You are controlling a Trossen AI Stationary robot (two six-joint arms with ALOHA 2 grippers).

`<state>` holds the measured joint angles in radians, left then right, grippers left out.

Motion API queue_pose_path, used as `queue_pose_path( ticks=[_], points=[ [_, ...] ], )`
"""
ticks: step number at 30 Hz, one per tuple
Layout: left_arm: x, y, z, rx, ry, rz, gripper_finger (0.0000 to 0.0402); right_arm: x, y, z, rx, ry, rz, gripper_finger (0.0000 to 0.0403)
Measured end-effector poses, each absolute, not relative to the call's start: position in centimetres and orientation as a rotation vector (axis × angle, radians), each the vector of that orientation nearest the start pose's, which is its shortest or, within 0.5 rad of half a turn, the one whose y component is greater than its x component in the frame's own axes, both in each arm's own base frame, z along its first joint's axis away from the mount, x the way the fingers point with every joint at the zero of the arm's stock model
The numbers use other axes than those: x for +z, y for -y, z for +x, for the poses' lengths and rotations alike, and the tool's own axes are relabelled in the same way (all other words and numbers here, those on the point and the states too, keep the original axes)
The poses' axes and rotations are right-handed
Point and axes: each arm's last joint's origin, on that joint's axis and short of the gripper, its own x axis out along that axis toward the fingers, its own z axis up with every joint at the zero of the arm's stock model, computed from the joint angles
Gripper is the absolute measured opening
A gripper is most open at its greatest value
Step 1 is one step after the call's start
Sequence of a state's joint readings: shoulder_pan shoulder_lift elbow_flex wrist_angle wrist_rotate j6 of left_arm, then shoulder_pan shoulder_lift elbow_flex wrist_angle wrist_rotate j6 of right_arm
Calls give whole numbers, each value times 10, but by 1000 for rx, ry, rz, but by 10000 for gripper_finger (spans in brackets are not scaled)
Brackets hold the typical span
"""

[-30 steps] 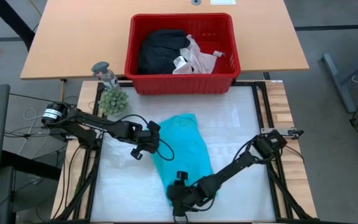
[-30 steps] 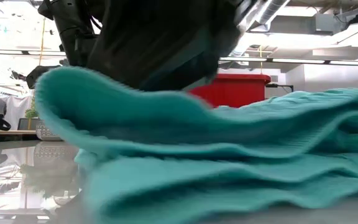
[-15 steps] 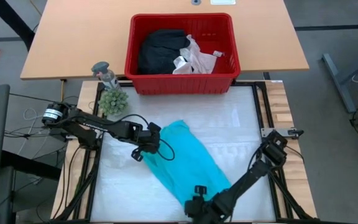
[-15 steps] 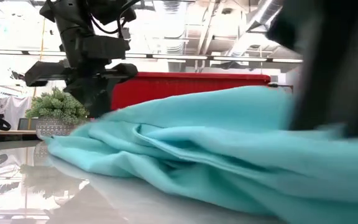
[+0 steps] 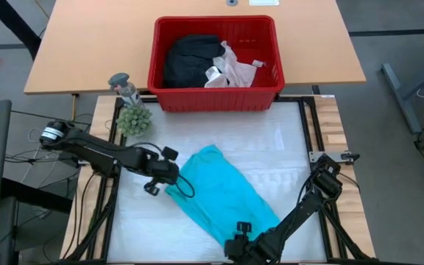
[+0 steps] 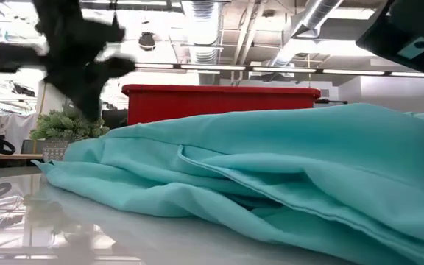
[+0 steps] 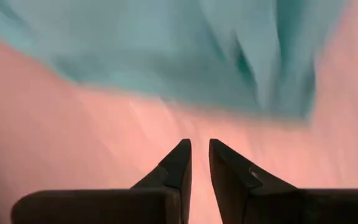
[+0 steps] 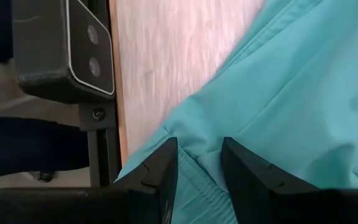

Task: Fold Laundry from Bin
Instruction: Fold the blue shorts

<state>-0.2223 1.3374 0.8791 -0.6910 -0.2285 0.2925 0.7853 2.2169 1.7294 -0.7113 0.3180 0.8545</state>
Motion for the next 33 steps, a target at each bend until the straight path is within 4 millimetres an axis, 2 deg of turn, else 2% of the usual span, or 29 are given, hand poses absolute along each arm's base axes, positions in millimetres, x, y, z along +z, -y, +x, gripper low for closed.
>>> queue_pose_path(
  ticks=[2, 4, 7, 13, 20, 23, 29, 33],
  points=[
    [234, 50, 245, -120, -927, 494, 31, 164, -318, 330, -59, -1088, 143, 148],
    [242, 51, 248, -96, -756, 471, 21, 164, -318, 330, -63, -1087, 151, 148],
    [231, 53, 248, -96, -665, 502, 5, 164, -318, 330, -71, -1086, 166, 148],
    [192, 58, 245, -102, -680, 491, 0, 164, -319, 329, -66, -1085, 167, 148],
    [161, 70, 248, -175, -755, 407, 0, 164, -320, 329, -64, -1082, 173, 148],
    [154, 83, 248, -236, -773, 375, 0, 164, -320, 329, -64, -1082, 175, 148],
    [153, 115, 233, -293, -774, 368, 0, 164, -321, 328, -64, -1084, 181, 148],
    [147, 125, 219, -254, -836, 425, 0, 164, -325, 324, -42, -1099, 183, 148]
  ],
)
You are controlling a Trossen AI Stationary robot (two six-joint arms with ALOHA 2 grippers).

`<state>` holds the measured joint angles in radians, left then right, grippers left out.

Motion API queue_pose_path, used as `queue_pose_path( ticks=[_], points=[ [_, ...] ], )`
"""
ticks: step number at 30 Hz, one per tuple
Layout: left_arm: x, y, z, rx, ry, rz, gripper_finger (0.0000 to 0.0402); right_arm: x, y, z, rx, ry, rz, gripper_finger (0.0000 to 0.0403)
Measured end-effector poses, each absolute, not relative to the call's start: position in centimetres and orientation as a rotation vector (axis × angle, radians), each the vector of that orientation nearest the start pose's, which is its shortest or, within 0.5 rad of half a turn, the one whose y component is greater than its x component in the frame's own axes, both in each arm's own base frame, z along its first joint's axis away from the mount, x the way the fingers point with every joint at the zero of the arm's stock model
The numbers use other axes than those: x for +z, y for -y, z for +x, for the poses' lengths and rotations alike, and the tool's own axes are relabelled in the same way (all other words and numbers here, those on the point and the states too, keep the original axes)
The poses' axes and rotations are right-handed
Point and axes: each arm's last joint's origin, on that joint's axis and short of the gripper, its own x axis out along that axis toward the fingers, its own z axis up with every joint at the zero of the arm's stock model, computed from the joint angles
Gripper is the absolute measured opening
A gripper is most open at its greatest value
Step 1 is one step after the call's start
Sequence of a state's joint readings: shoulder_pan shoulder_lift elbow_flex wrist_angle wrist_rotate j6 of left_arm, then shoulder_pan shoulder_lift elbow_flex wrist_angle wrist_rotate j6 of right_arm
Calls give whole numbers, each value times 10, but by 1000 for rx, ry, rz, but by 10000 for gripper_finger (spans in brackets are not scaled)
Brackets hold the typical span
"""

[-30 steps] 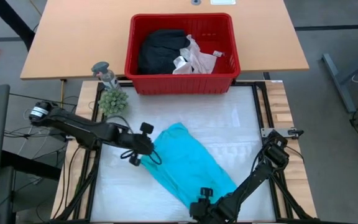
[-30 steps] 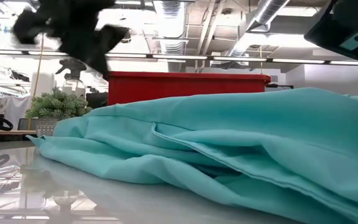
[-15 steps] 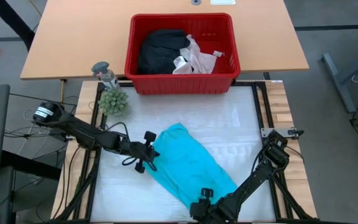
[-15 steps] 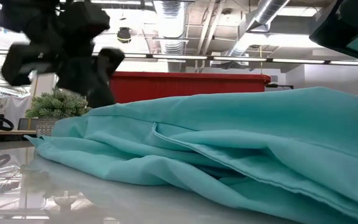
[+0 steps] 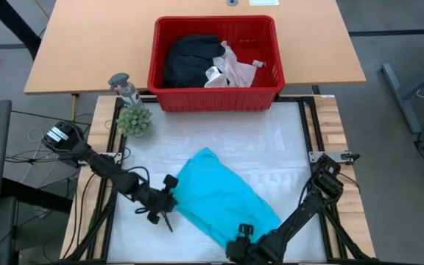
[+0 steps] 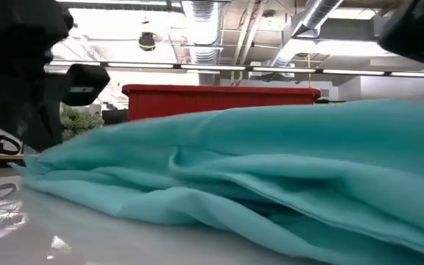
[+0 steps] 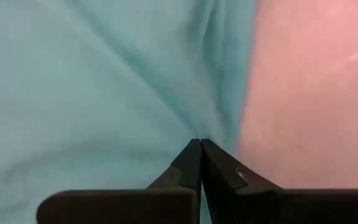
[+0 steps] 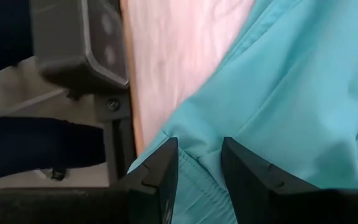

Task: Fold Laundry from Bin
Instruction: Fold the blue shorts

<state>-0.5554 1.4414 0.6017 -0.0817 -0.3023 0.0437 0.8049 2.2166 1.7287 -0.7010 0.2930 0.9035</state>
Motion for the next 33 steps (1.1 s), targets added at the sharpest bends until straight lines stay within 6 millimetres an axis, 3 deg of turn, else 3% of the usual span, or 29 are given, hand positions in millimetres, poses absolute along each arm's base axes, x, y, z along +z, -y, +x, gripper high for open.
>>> queue_pose_path(
  ticks=[6, 12, 17, 22, 27, 33],
  points=[
    [142, 125, 211, -180, -870, 448, 0, 163, -332, 317, -27, -1124, 205, 148],
    [149, 126, 215, -130, -841, 455, 0, 163, -341, 307, -5, -1145, 230, 148],
    [176, 133, 227, -89, -678, 446, 0, 163, -343, 305, 5, -1153, 232, 148],
    [189, 143, 239, -218, -496, 420, 0, 162, -340, 303, -1, -1176, 187, 148],
    [172, 128, 261, -230, -513, 461, 0, 160, -335, 298, -40, -1224, 135, 148],
    [135, 98, 281, -267, -660, 418, 0, 160, -335, 298, -56, -1226, 153, 148]
  ],
)
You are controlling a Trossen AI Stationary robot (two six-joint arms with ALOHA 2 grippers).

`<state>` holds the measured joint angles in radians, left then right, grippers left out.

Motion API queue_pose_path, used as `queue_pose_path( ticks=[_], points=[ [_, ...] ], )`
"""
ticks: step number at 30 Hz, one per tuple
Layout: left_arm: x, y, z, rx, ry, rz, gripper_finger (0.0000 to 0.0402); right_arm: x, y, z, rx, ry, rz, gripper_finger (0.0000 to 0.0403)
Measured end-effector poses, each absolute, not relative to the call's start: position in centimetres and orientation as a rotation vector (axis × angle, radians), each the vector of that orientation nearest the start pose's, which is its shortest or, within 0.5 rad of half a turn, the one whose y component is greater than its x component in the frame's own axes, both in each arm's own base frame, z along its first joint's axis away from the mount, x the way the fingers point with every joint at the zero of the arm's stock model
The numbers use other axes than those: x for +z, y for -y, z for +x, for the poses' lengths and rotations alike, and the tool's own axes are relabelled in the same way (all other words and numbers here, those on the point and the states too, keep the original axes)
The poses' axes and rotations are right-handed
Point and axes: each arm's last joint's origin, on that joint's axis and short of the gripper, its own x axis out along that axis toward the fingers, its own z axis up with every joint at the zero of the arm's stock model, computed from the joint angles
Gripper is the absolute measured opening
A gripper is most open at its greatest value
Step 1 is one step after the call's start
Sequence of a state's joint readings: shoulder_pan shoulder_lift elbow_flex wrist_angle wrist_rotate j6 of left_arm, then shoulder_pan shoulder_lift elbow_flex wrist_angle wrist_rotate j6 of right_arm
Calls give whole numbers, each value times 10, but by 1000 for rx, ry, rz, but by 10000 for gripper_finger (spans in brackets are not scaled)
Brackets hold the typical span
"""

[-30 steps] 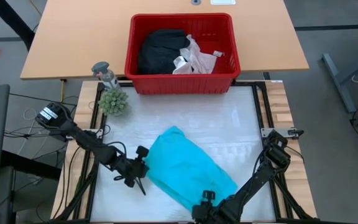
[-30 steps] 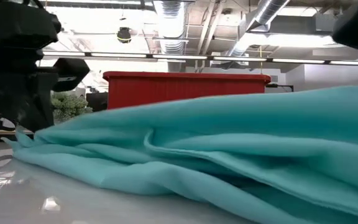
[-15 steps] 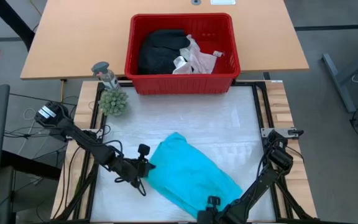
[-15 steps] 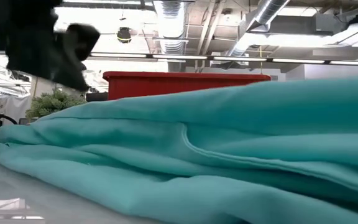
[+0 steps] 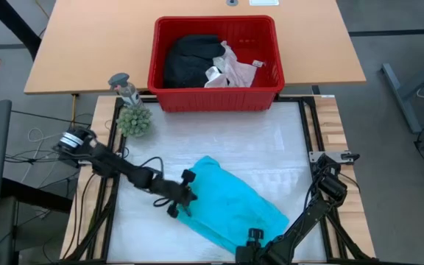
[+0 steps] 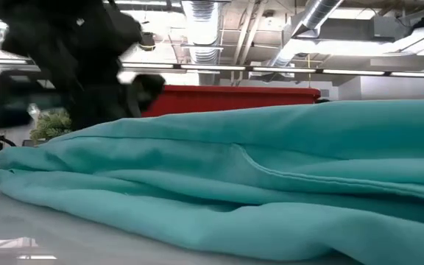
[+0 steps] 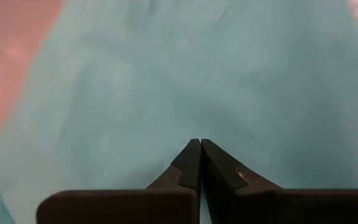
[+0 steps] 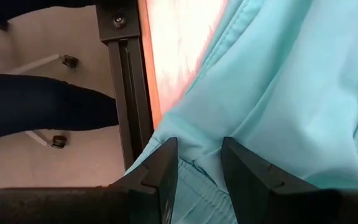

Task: Fold Laundry from Bin
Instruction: Fold the blue shorts

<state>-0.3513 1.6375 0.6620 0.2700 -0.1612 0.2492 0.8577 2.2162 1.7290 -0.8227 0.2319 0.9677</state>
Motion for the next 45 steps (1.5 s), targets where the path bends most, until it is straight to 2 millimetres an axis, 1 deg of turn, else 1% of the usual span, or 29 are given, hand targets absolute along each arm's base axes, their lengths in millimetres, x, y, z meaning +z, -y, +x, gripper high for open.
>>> queue_pose_path(
  ticks=[4, 6, 8, 10, 12, 14, 16, 19, 23, 26, 28, 30, 32, 34, 36, 42, 45],
  points=[
    [114, 90, 289, -275, -711, 384, 0, 161, -336, 300, -56, -1210, 181, 148],
    [106, 88, 291, -268, -726, 378, 0, 166, -340, 303, -32, -1171, 185, 148],
    [101, 86, 293, -262, -739, 364, 0, 179, -347, 307, 11, -1104, 191, 148],
    [98, 86, 293, -260, -747, 342, 0, 196, -352, 309, 27, -1047, 179, 148],
    [97, 86, 294, -263, -746, 327, 0, 212, -356, 308, 43, -1023, 168, 148],
    [98, 87, 294, -266, -735, 321, 0, 220, -358, 303, 5, -1010, 152, 148],
    [98, 87, 294, -264, -736, 318, 0, 221, -358, 294, -103, -983, 145, 145],
    [97, 87, 294, -262, -744, 311, 0, 214, -354, 277, -283, -988, 179, 131],
    [96, 87, 293, -263, -750, 311, 0, 193, -349, 261, -438, -1020, 256, 96],
    [96, 87, 293, -261, -753, 302, 0, 179, -347, 259, -468, -1049, 314, 55],
    [96, 87, 293, -257, -754, 291, 0, 169, -345, 256, -484, -1071, 312, 25],
    [96, 87, 293, -256, -756, 288, 0, 160, -339, 257, -509, -1075, 307, 16],
    [96, 87, 293, -255, -758, 287, 0, 154, -332, 259, -542, -1084, 292, 23],
    [95, 87, 292, -256, -768, 297, 0, 148, -321, 264, -575, -1093, 279, 37],
    [94, 84, 292, -244, -789, 306, 0, 142, -309, 268, -604, -1113, 222, 42],
    [92, 69, 293, -229, -838, 271, 0, 126, -267, 280, -681, -1149, 5, 20],
    [92, 58, 294, -226, -847, 246, 0, 118, -243, 289, -726, -1149, -115, 18]
  ],
)
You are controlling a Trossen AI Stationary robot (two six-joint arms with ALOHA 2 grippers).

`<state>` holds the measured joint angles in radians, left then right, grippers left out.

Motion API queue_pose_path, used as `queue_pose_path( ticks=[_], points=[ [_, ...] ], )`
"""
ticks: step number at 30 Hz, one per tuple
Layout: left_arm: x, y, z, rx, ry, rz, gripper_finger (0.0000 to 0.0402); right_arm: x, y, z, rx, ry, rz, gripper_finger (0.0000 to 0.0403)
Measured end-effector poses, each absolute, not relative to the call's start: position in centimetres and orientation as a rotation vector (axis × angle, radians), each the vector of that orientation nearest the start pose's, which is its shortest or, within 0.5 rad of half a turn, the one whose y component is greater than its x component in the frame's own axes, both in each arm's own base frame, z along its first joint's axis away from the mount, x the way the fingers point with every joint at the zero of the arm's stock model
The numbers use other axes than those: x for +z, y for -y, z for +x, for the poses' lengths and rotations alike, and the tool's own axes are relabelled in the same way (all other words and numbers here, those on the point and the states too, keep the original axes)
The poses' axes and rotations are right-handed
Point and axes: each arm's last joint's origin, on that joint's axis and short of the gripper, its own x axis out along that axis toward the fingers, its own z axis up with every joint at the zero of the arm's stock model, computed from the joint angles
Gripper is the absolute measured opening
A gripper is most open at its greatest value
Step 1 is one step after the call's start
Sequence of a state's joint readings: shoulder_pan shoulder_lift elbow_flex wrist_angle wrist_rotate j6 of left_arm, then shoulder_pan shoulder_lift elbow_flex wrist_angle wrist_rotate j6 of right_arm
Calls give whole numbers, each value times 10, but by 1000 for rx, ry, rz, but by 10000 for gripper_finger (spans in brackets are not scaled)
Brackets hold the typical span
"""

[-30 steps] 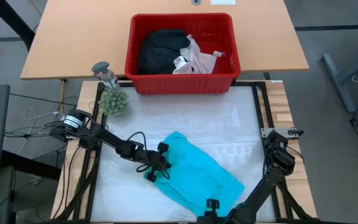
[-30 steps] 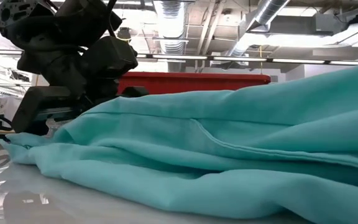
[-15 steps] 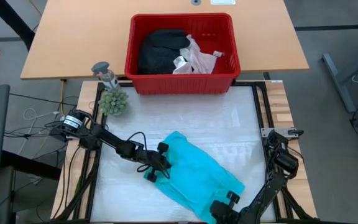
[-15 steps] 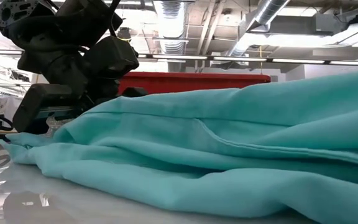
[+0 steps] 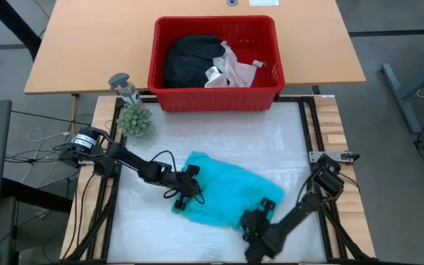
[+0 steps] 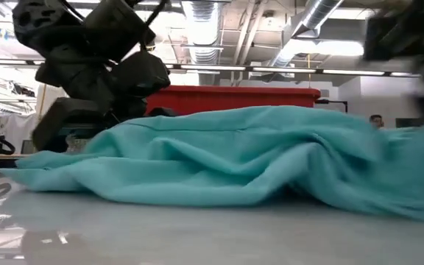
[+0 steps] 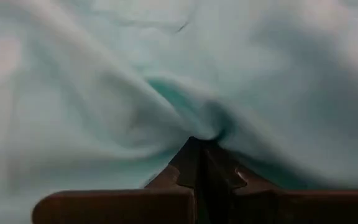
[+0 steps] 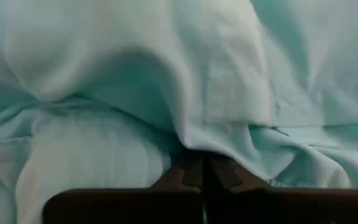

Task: Fold Laundry from Bin
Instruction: Fold the blue shorts

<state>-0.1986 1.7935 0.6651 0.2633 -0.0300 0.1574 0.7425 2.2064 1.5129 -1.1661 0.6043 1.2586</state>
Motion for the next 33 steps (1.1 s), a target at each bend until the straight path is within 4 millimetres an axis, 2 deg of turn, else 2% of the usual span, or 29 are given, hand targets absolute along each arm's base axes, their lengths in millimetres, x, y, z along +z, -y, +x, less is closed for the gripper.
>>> queue_pose_path(
  ticks=[4, 7, 10, 14, 18, 22, 26, 33],
  points=[
    [95, 38, 294, -166, -885, 242, 0, 110, -211, 303, -782, -1178, -204, 37],
    [102, 20, 285, -96, -940, 254, 0, 107, -190, 312, -798, -1205, -264, 43],
    [112, 2, 268, 1, -1000, 271, 0, 105, -170, 322, -799, -1232, -324, 38],
    [124, -16, 239, 92, -980, 214, 0, 106, -150, 335, -774, -1240, -420, 23],
    [127, -22, 211, 148, -940, 150, 0, 111, -130, 354, -697, -1235, -458, 20],
    [127, -21, 191, 182, -905, 92, 0, 116, -115, 374, -600, -1199, -439, 37],
    [133, -20, 180, 206, -887, 56, 0, 127, -112, 378, -527, -1194, -416, 40],
    [152, -20, 171, 251, -791, 32, 0, 159, -136, 356, -471, -1181, -441, 35]
  ],
)
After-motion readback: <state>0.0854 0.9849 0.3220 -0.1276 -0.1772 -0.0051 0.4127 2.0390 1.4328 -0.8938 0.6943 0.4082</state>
